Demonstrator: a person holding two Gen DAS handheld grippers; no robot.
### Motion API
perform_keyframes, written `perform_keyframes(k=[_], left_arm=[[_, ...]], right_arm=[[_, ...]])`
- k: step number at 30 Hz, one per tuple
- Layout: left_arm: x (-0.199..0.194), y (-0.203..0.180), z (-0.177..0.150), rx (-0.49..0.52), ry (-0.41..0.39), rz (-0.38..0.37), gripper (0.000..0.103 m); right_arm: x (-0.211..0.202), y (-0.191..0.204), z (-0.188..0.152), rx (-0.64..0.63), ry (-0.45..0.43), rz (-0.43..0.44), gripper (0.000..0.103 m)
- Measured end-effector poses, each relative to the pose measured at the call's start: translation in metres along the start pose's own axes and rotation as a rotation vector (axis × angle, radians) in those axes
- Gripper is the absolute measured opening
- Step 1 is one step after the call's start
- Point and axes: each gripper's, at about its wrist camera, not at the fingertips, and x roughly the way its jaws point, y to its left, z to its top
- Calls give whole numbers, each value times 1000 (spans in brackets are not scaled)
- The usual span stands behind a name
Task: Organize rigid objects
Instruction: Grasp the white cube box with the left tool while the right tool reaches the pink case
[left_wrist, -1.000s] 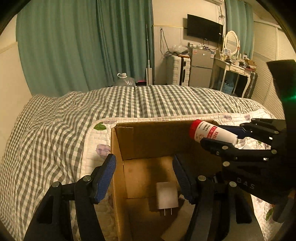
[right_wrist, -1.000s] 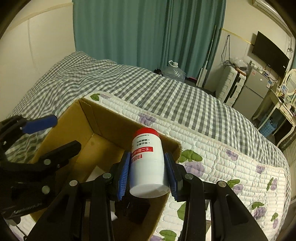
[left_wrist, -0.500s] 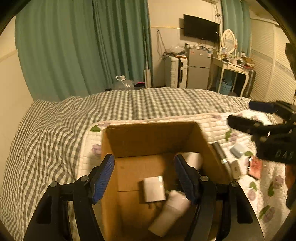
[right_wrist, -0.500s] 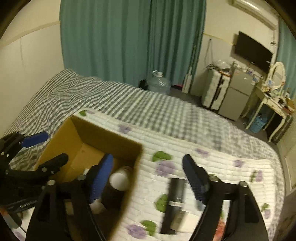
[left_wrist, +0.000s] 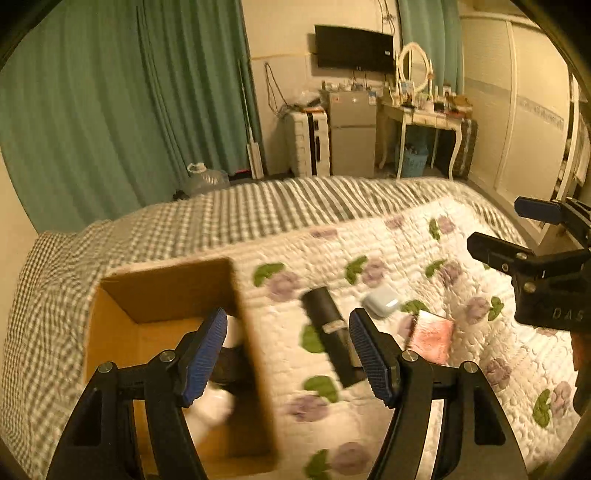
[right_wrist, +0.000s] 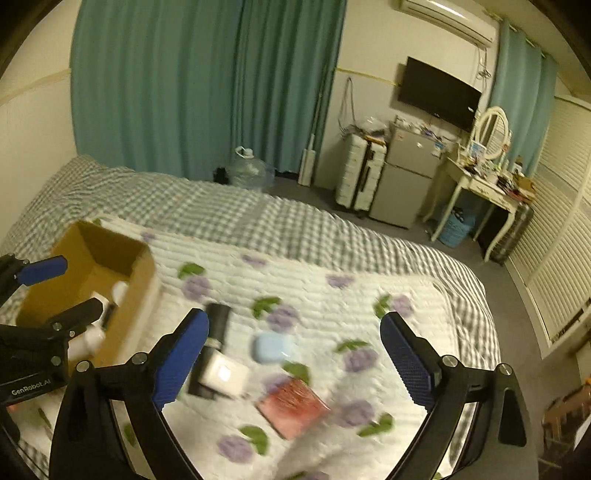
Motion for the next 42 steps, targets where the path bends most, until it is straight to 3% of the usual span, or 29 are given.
perform_keyframes(k=[10,15,23,31,36,38,42], left_arm=[[76,-68,-34,44,156,21,71],[115,-86,-56,67,230,3,71],[142,-99,-58,83,236,1,72],[152,-99,-48,121,183,18,72],[144,-93,-53,139,178,-46,68],[137,-90,-57,130,181,-78,59],[126,-83,-64,117,184,-108,58]], right_arm=[[70,-37,-68,-30,141,-3,95],[97,-42,-82,-36,217,37,95],[111,-41,-89,-29,264,75,95],[114,-42,-90,-22,281,66,95],[116,-39,-91,-35,289,68,95],[117,-37,-92,-46,291,77,95],[118,-26,-94,-95,297,102,95]])
